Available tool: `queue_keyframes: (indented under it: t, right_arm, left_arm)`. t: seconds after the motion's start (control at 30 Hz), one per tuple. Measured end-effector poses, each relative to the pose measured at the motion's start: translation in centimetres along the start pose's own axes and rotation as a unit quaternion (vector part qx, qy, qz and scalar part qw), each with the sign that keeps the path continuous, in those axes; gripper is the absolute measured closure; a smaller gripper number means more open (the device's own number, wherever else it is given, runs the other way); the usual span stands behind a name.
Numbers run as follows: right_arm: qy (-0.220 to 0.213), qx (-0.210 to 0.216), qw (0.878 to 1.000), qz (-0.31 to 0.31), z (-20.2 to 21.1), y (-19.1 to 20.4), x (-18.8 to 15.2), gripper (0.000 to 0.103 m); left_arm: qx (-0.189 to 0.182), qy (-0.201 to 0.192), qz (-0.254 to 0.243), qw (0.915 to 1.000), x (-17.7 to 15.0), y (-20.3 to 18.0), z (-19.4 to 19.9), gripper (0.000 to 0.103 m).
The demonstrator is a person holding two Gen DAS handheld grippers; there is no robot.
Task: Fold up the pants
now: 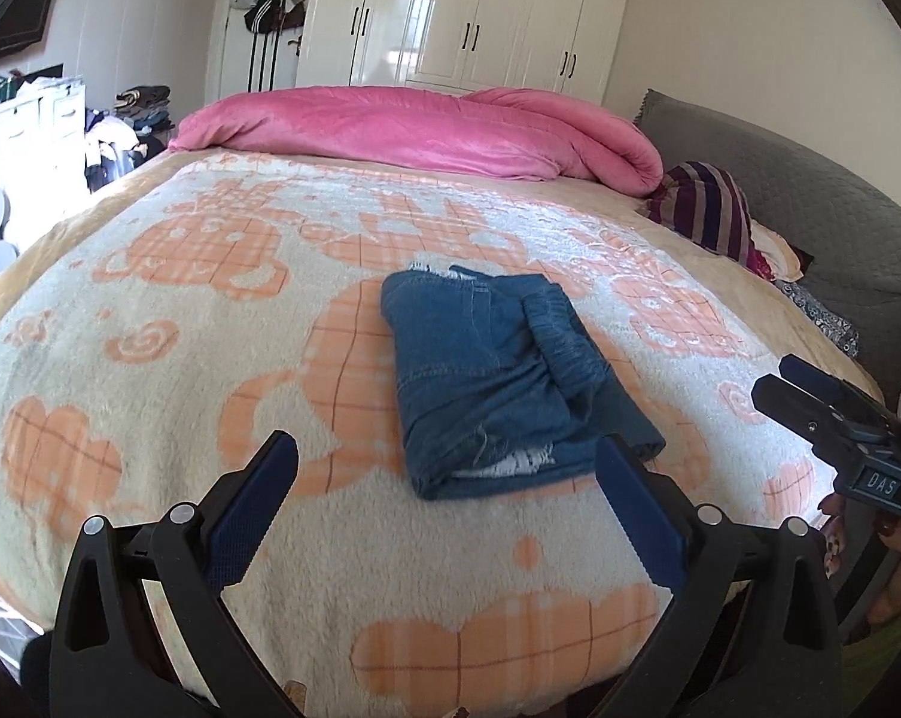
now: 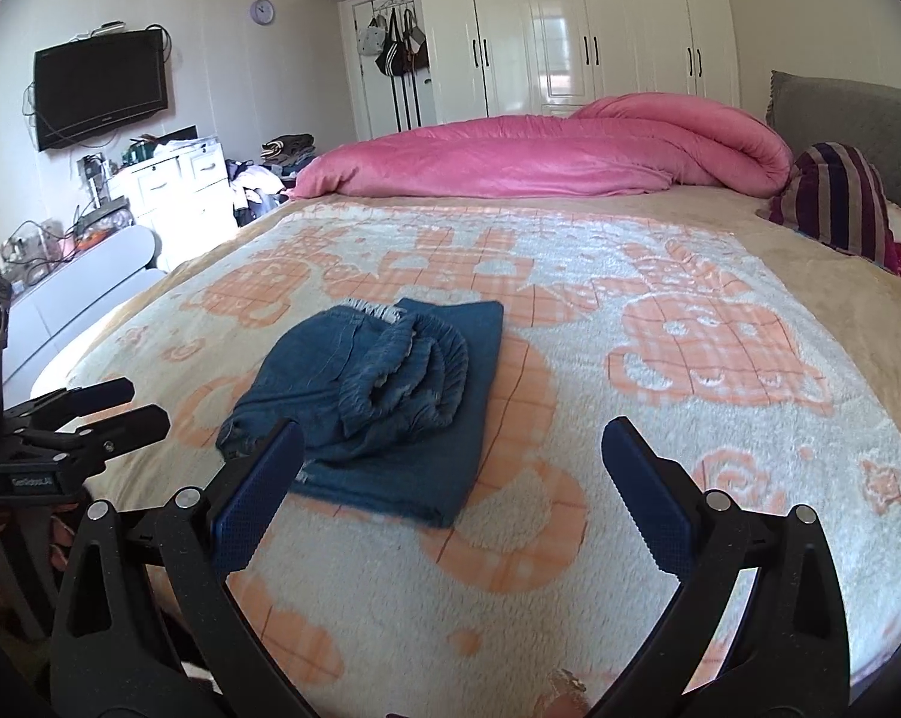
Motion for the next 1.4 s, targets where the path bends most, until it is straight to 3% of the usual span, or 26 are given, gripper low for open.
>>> queue_keyframes:
  t: [0.47,1.4]
  right_arm:
    - [0.063,-0.026,0.998,-0.011,-1.4,-0.5,-5.3,0.009]
    - [0.073,-0.025,0.997,-0.015,-2.1,-0.2,-5.6,0.009]
  left_arm:
    - [0.002,0.041,0.005,0.9991,-4.0,-0.2,-1.3,0.004]
    - [0.007,0.054,0.012,0.9984,-4.4,0.1,-1.9,0.004]
Point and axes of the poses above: each gripper's, at about its wrist camera, not at the fingertips, and z roughly against the way its jaws point, y to its left, x to its top, the point moved 3 cm from there along -z, roughly the way its jaws point, and after that the axes turned 9 degrees about -z, right-handed, at the moved point
